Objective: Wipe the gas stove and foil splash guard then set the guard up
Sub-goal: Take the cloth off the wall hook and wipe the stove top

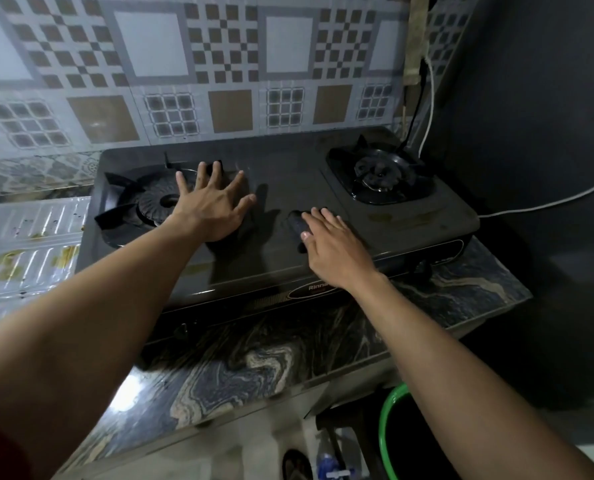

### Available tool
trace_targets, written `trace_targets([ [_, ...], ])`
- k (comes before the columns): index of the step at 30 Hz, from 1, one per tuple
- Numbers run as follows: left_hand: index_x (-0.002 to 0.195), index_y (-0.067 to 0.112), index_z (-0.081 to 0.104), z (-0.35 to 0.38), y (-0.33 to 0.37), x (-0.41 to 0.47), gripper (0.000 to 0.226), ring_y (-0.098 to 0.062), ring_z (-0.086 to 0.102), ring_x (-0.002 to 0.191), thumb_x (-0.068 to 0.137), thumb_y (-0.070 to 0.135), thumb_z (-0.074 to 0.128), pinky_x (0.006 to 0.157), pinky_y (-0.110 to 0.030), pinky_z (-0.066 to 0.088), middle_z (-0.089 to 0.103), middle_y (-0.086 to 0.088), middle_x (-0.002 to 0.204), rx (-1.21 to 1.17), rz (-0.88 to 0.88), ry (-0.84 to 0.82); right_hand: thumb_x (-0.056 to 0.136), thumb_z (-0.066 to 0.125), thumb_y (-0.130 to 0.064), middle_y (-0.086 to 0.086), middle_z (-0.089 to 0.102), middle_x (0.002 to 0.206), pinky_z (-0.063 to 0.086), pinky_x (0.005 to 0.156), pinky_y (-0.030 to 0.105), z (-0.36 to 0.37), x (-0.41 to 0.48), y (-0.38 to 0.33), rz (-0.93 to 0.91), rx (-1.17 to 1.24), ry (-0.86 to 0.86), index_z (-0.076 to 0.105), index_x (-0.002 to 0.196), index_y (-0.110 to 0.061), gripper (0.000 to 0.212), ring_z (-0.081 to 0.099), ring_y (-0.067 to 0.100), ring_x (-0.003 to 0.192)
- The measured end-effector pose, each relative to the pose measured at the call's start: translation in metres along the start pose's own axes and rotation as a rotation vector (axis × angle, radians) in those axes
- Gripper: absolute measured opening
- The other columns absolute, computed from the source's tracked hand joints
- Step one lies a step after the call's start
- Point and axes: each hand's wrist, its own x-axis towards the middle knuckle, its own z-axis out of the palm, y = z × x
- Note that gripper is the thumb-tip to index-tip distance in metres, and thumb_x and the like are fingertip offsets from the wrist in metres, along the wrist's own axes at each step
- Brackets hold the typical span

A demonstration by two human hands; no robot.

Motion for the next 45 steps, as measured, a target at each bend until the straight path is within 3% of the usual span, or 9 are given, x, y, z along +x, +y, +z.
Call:
trace_targets([
  [3, 0.157, 0.030, 0.007, -0.003, 0.024, 0.011, 0.077, -0.036, -0.008, 0.151, 0.093, 0.070, 0.013, 0.115, -0.065, -0.004, -0.001, -0.015, 0.165, 0.030, 0.048, 0.051, 0.101, 0.037, -0.032, 0.012, 0.029, 0.158, 0.015, 0.119, 0.039, -0.006, 0.000, 0.009, 0.034, 0.069, 0.027, 0.027, 0.151, -0.018, 0.053, 0.017, 0.025, 0.148],
  [6, 0.157, 0.026, 0.010, -0.005, 0.046, 0.025, 0.076, -0.035, 0.001, 0.151, 0.094, 0.068, 0.020, 0.117, -0.062, 0.004, 0.003, -0.015, 0.165, 0.017, 0.101, 0.073, 0.102, 0.033, -0.033, 0.012, 0.027, 0.159, 0.011, 0.120, 0.037, -0.009, 0.000, 0.024, 0.047, 0.024, 0.002, 0.030, 0.151, -0.016, 0.052, 0.015, 0.024, 0.149],
  [10, 0.157, 0.024, 0.016, -0.002, 0.073, 0.042, 0.073, -0.034, 0.014, 0.150, 0.096, 0.063, 0.029, 0.118, -0.058, 0.018, 0.007, -0.013, 0.165, -0.050, 0.171, -0.016, 0.101, 0.032, -0.032, 0.014, 0.034, 0.155, 0.015, 0.120, 0.038, -0.020, -0.002, 0.055, 0.142, -0.024, 0.045, 0.034, 0.148, -0.008, 0.053, 0.022, 0.025, 0.147],
  [15, 0.157, 0.025, 0.018, 0.005, 0.093, 0.057, 0.076, -0.035, 0.016, 0.149, 0.094, 0.066, 0.031, 0.117, -0.057, 0.020, 0.013, -0.015, 0.164, -0.018, 0.191, -0.072, 0.100, 0.036, -0.030, 0.017, 0.043, 0.148, 0.021, 0.118, 0.042, -0.030, -0.006, 0.077, 0.175, -0.069, 0.076, 0.040, 0.142, -0.007, 0.048, 0.030, 0.029, 0.143],
  [20, 0.156, 0.023, 0.020, 0.008, 0.092, 0.064, 0.083, -0.035, 0.022, 0.147, 0.090, 0.072, 0.033, 0.115, -0.055, 0.024, 0.022, -0.011, 0.162, -0.012, 0.205, -0.138, 0.101, 0.031, -0.028, 0.018, 0.039, 0.151, 0.013, 0.120, 0.046, -0.030, -0.005, 0.074, 0.216, -0.152, 0.061, 0.039, 0.141, -0.003, 0.048, 0.024, 0.031, 0.145],
  [23, 0.156, 0.023, 0.021, 0.011, 0.092, 0.064, 0.085, -0.035, 0.022, 0.147, 0.089, 0.073, 0.033, 0.114, -0.055, 0.024, 0.022, -0.010, 0.162, -0.018, 0.199, -0.133, 0.102, 0.030, -0.024, 0.017, 0.034, 0.155, 0.007, 0.121, 0.041, -0.025, -0.004, 0.063, 0.180, -0.153, 0.074, 0.036, 0.146, -0.002, 0.049, 0.019, 0.027, 0.148],
  [27, 0.154, 0.022, 0.026, 0.011, 0.094, 0.070, 0.088, -0.035, 0.026, 0.145, 0.084, 0.075, 0.036, 0.112, -0.058, 0.028, 0.028, -0.009, 0.159, -0.041, 0.203, -0.149, 0.102, 0.032, -0.025, 0.008, 0.038, 0.154, 0.009, 0.119, 0.031, -0.019, -0.010, 0.059, 0.153, -0.068, 0.105, 0.038, 0.146, -0.009, 0.047, 0.027, 0.018, 0.145],
  [37, 0.148, 0.026, 0.035, 0.009, 0.089, 0.075, 0.083, -0.035, 0.038, 0.137, 0.082, 0.074, 0.047, 0.108, -0.056, 0.036, 0.040, -0.007, 0.151, -0.139, 0.198, -0.163, 0.101, 0.037, -0.023, 0.014, 0.052, 0.142, 0.022, 0.116, 0.035, -0.048, -0.035, 0.129, 0.284, -0.107, 0.167, 0.049, 0.136, -0.002, 0.043, 0.038, 0.025, 0.138],
  [45, 0.141, 0.028, 0.040, 0.008, 0.094, 0.082, 0.080, -0.035, 0.048, 0.122, 0.075, 0.069, 0.059, 0.099, -0.052, 0.045, 0.046, -0.009, 0.136, -0.227, 0.142, -0.208, 0.102, 0.035, -0.020, 0.016, 0.049, 0.145, 0.022, 0.117, 0.042, -0.071, -0.030, 0.188, 0.366, -0.113, 0.161, 0.048, 0.137, -0.001, 0.042, 0.036, 0.026, 0.140],
])
